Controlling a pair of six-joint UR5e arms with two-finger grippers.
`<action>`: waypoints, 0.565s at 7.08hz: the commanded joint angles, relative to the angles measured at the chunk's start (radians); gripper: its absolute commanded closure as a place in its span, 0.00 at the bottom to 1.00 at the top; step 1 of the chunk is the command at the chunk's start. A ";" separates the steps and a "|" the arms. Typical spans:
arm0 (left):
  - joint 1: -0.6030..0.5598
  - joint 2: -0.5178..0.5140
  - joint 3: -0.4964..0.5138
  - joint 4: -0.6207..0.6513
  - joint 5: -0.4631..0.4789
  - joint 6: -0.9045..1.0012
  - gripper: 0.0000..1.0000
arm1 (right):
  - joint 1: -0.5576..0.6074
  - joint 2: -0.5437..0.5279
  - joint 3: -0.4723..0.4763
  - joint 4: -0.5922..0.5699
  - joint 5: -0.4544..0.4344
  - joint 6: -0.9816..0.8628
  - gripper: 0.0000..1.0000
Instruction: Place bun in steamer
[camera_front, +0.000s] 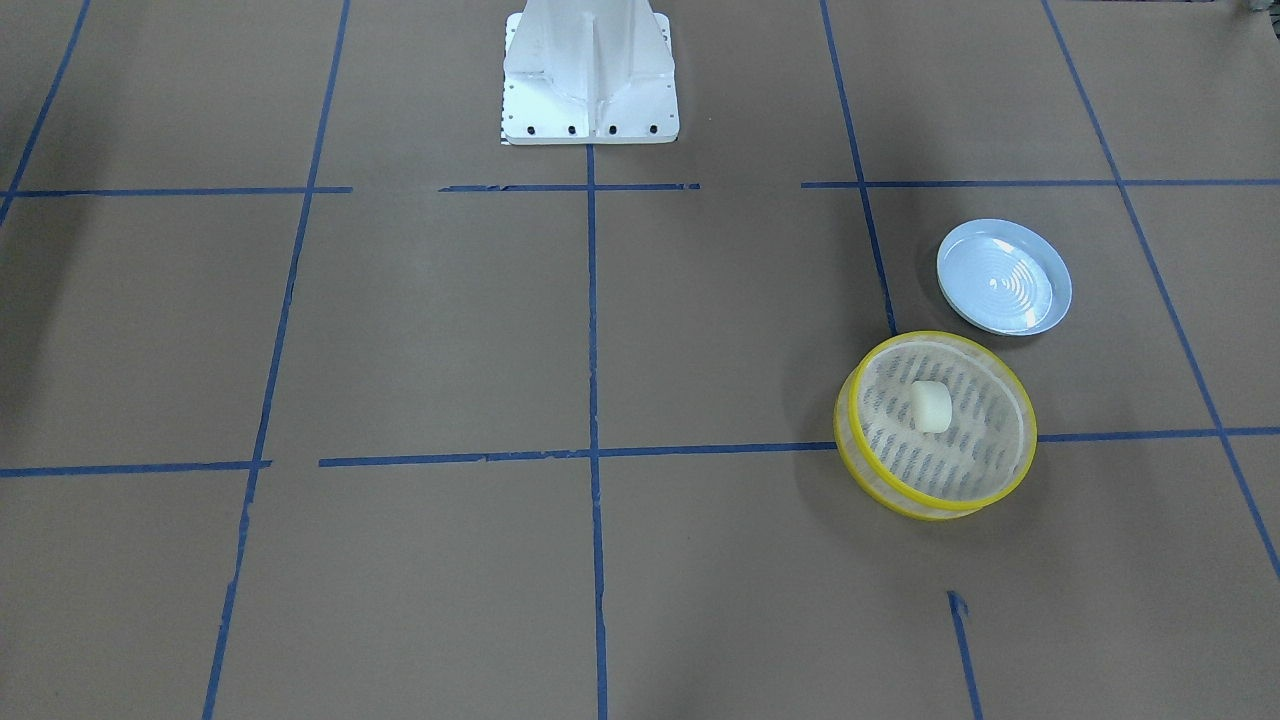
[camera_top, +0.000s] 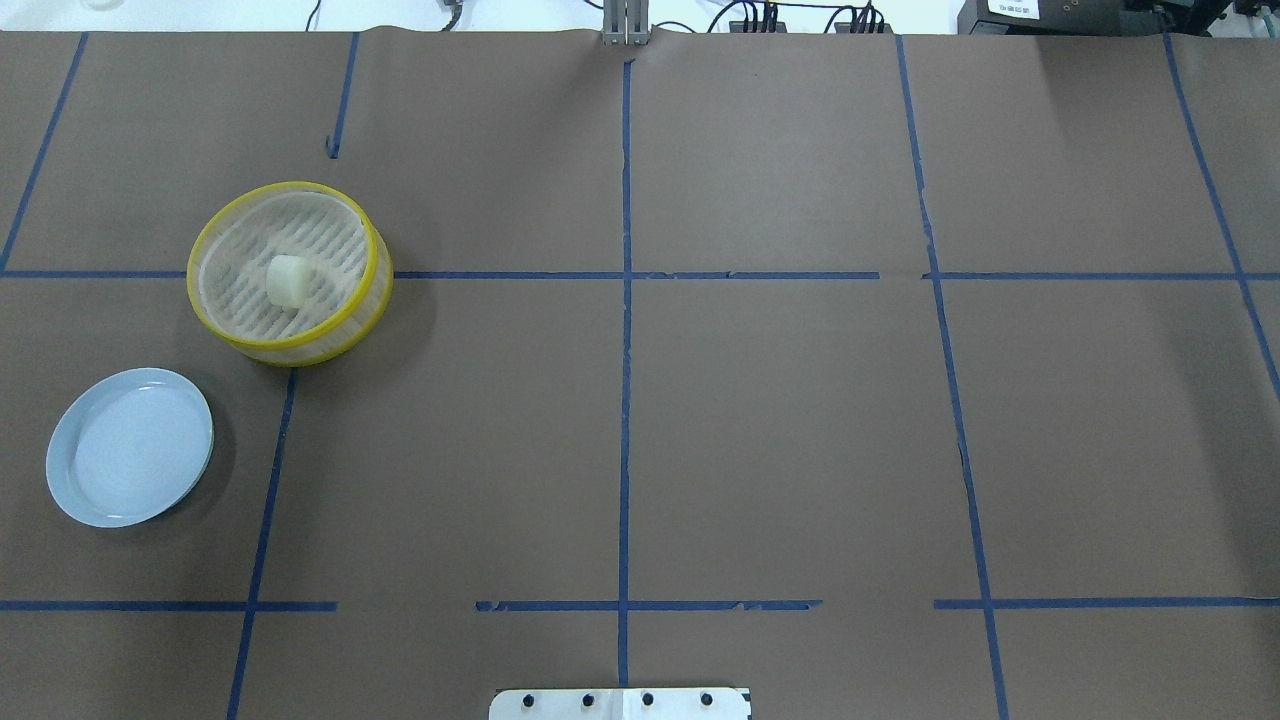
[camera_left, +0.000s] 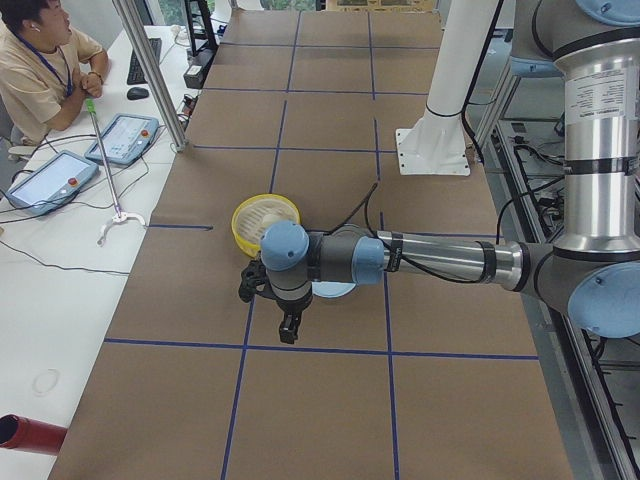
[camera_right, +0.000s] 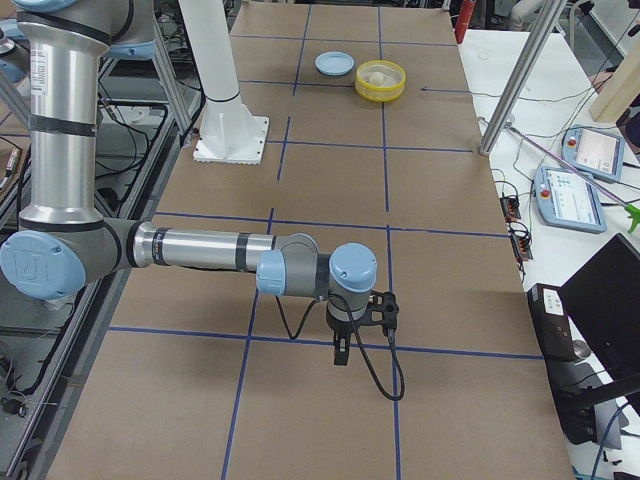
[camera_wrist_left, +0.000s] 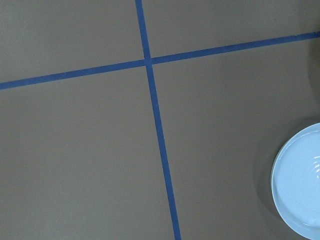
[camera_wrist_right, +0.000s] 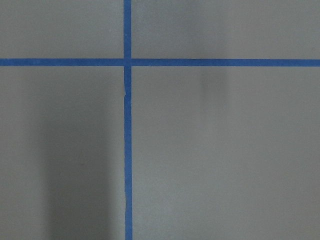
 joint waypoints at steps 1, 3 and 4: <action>0.000 -0.003 0.002 0.004 0.045 0.004 0.00 | 0.000 0.000 0.000 0.000 0.000 0.000 0.00; 0.004 -0.016 0.004 0.006 0.045 0.001 0.00 | 0.000 0.000 0.000 0.000 0.000 0.000 0.00; 0.002 -0.020 0.002 0.017 0.044 0.003 0.00 | 0.000 0.000 0.000 0.000 0.000 0.000 0.00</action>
